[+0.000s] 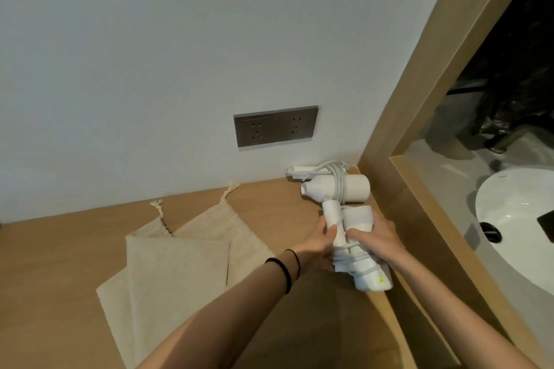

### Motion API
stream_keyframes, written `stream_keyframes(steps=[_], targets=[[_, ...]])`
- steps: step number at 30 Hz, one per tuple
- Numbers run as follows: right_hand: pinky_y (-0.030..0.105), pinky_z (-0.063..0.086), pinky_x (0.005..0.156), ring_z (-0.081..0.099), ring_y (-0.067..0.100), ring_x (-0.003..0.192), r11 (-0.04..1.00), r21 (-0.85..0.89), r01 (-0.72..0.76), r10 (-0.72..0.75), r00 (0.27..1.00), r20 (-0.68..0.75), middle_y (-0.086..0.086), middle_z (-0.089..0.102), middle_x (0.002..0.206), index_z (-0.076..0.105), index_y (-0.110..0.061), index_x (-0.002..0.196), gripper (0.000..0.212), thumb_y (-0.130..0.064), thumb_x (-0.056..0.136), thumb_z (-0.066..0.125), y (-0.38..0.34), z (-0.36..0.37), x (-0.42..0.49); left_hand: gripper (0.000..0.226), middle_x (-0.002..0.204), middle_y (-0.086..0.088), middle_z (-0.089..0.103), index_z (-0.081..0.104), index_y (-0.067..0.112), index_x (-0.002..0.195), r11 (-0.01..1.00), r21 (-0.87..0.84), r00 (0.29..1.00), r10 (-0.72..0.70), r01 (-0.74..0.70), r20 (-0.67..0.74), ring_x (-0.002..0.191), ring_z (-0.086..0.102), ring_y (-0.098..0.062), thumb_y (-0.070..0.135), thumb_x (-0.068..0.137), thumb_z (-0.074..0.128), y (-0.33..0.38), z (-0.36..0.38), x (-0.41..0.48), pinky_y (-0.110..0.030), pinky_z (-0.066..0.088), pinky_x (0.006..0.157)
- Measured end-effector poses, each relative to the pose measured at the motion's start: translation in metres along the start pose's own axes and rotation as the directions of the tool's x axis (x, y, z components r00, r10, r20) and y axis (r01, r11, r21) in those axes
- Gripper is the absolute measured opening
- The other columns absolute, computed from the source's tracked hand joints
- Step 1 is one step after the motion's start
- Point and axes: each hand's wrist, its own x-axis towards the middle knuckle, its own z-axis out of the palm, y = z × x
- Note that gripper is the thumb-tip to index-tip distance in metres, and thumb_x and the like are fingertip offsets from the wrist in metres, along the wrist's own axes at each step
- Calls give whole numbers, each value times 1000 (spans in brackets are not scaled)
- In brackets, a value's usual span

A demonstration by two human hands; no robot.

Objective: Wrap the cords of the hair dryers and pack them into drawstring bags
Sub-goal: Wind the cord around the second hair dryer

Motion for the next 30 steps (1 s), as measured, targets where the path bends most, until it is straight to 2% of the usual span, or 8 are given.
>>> stream_keyframes(steps=[4,9,14,20,23,26,28,30], targets=[[37,45,87,49,24,111,998,-52,-25,24,999,-25,4,48,123,43,-35,129,79,-45,57,73,-3,-11,-2,40,137,-20,43,21,34,137,999,-35,999,-18,20,48,108,54,-34,34,100,38,-1,13,6,-49,53,76],[38,41,92,46,28,119,990,-131,-49,50,999,10,7,34,139,40,-24,135,77,-40,68,74,-2,-13,-2,58,132,-21,51,32,12,141,978,207,999,31,-25,-25,120,49,-37,36,90,42,-3,15,8,-46,41,100],[44,41,100,42,29,125,980,-198,-8,13,1000,23,5,38,142,40,-17,137,80,-50,71,72,4,-9,-5,16,82,-11,58,60,10,93,943,327,997,-50,65,-54,63,50,-15,20,93,48,-7,-3,8,-22,40,52],[46,37,102,33,31,129,917,-391,84,-118,991,-65,6,40,145,28,-21,145,71,-47,87,59,-8,-7,-21,45,87,1,56,38,15,140,957,268,992,-86,107,-88,60,48,-11,16,95,43,-2,-23,-5,-20,35,46],[44,36,104,32,29,130,881,-437,182,-251,962,-105,5,38,146,30,-19,145,61,-37,92,55,-22,-10,-37,45,82,0,56,38,10,140,924,381,990,61,-8,-126,65,50,-12,13,96,44,9,-34,-23,-19,42,54],[42,37,106,33,25,131,860,-407,308,-384,916,-118,2,41,144,38,-21,141,52,-32,93,55,-40,-5,-54,38,94,-3,60,44,11,136,767,629,948,280,-128,-149,83,60,-15,17,98,43,17,-54,-58,-21,49,78],[40,37,106,35,22,130,835,-378,400,-464,881,-93,1,46,141,43,-21,138,46,-29,93,55,-53,6,-65,39,112,-4,61,47,15,136,669,734,906,373,-114,-199,96,63,-18,23,98,46,17,-70,-85,-31,50,89],[39,39,105,40,21,126,789,-369,491,-540,841,-34,1,50,136,48,-22,134,42,-27,93,55,-66,23,-73,39,121,-3,60,47,18,136,590,806,851,446,-48,-275,101,61,-18,25,97,47,9,-87,-114,-27,45,88]])
